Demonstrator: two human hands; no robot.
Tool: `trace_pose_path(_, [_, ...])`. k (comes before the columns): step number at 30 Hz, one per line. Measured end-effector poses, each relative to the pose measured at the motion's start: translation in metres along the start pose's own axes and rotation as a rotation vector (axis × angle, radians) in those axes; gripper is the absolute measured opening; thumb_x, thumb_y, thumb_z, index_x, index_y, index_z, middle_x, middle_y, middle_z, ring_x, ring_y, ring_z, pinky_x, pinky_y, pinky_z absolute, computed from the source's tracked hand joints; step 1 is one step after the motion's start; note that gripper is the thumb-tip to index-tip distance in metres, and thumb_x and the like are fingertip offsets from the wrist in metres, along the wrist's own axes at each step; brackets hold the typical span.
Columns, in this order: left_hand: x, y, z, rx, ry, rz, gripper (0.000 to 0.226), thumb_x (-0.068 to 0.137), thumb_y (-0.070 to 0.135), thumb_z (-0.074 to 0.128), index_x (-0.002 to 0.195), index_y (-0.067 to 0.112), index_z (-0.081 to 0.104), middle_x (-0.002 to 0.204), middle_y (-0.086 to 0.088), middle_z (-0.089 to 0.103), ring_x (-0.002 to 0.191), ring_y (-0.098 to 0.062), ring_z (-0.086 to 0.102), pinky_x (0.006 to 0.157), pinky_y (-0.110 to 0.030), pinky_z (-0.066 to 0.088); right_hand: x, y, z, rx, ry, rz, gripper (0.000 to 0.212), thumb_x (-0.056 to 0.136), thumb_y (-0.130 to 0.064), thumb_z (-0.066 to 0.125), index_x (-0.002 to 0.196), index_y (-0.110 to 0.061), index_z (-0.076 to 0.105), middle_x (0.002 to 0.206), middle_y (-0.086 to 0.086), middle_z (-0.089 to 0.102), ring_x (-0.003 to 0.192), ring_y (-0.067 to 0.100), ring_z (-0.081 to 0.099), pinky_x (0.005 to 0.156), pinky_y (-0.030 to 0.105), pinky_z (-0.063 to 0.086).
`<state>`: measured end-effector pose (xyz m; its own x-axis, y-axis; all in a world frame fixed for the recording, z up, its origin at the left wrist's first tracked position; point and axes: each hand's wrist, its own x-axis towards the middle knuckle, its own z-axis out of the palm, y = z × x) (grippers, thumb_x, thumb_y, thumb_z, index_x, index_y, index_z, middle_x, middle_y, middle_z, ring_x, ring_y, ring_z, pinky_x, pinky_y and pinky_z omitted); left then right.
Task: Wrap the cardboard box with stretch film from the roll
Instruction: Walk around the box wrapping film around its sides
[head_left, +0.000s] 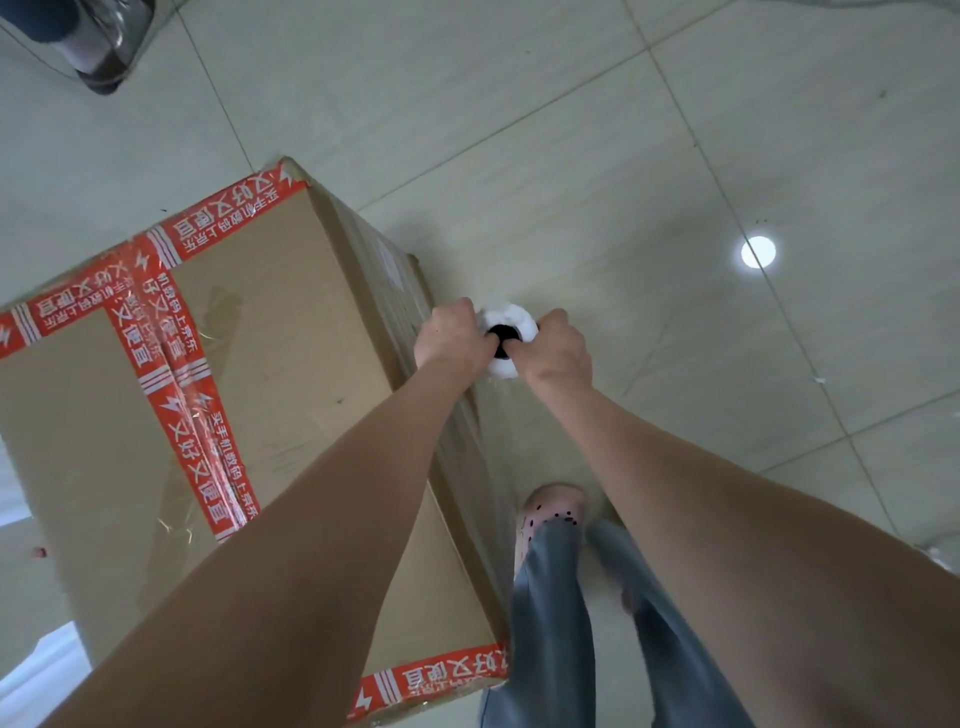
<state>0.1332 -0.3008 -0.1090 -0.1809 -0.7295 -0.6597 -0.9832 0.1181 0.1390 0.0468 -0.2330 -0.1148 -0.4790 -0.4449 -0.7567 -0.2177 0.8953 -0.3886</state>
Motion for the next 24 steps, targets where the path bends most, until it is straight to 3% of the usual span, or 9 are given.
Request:
trace_pose_path(4, [0.008, -0.004, -0.011, 0.082, -0.028, -0.023, 0.029, 0.087, 0.027, 0.057, 0.109, 0.01, 0.051, 0.094, -0.006, 0.054, 0.081, -0.024, 0.052, 0.061, -0.032, 0.04, 0.007, -0.016, 0.002, -0.094, 0.028, -0.085, 0.027, 0.085, -0.025, 0.058, 0.107, -0.013, 0.051, 0.109, 0.01, 0.058, 0.1, 0.032, 0.058, 0.073, 0.033, 0.04])
trace_pose_path(9, [0.022, 0.005, -0.022, 0.231, -0.041, 0.282, 0.037, 0.087, 0.011, 0.054, 0.123, 0.013, 0.044, 0.114, -0.01, 0.051, 0.101, -0.033, 0.057, 0.072, -0.04, 0.047, 0.012, -0.029, 0.009, -0.254, 0.057, -0.211, 0.023, 0.086, -0.025, 0.055, 0.108, -0.017, 0.057, 0.107, 0.007, 0.059, 0.099, 0.029, 0.059, 0.072, 0.032, 0.039])
trace_pose_path(13, [0.034, 0.007, -0.026, 0.31, 0.036, 0.339, 0.018, 0.089, 0.012, 0.049, 0.107, 0.012, 0.052, 0.105, -0.008, 0.054, 0.095, -0.031, 0.059, 0.063, -0.035, 0.041, 0.027, -0.044, 0.002, -0.354, 0.117, -0.331, 0.014, 0.087, -0.019, 0.05, 0.097, -0.013, 0.057, 0.101, 0.008, 0.061, 0.095, 0.03, 0.06, 0.066, 0.032, 0.038])
trace_pose_path(18, [0.046, 0.006, -0.04, 0.191, 0.087, 0.249, 0.014, 0.086, 0.014, 0.049, 0.099, 0.01, 0.052, 0.098, -0.01, 0.056, 0.091, -0.032, 0.059, 0.063, -0.033, 0.038, 0.036, -0.061, -0.003, -0.294, 0.146, -0.388, 0.014, 0.089, -0.015, 0.049, 0.101, -0.016, 0.055, 0.105, 0.005, 0.058, 0.097, 0.03, 0.055, 0.063, 0.033, 0.035])
trace_pose_path(21, [0.052, 0.001, -0.051, 0.063, 0.096, 0.098, 0.017, 0.084, 0.017, 0.054, 0.099, 0.01, 0.052, 0.1, -0.012, 0.059, 0.092, -0.034, 0.059, 0.063, -0.033, 0.04, 0.041, -0.068, -0.006, -0.166, 0.03, -0.23, 0.038, 0.083, -0.027, 0.063, 0.115, -0.015, 0.048, 0.116, 0.008, 0.052, 0.103, 0.031, 0.056, 0.071, 0.034, 0.039])
trace_pose_path(24, [0.059, -0.007, -0.055, -0.067, 0.12, -0.08, 0.021, 0.083, 0.02, 0.057, 0.1, 0.009, 0.054, 0.1, -0.014, 0.062, 0.093, -0.034, 0.06, 0.066, -0.033, 0.046, 0.049, -0.074, -0.003, -0.097, -0.145, -0.063, 0.054, 0.08, -0.046, 0.064, 0.115, -0.01, 0.044, 0.113, 0.011, 0.057, 0.099, 0.031, 0.059, 0.07, 0.031, 0.04])
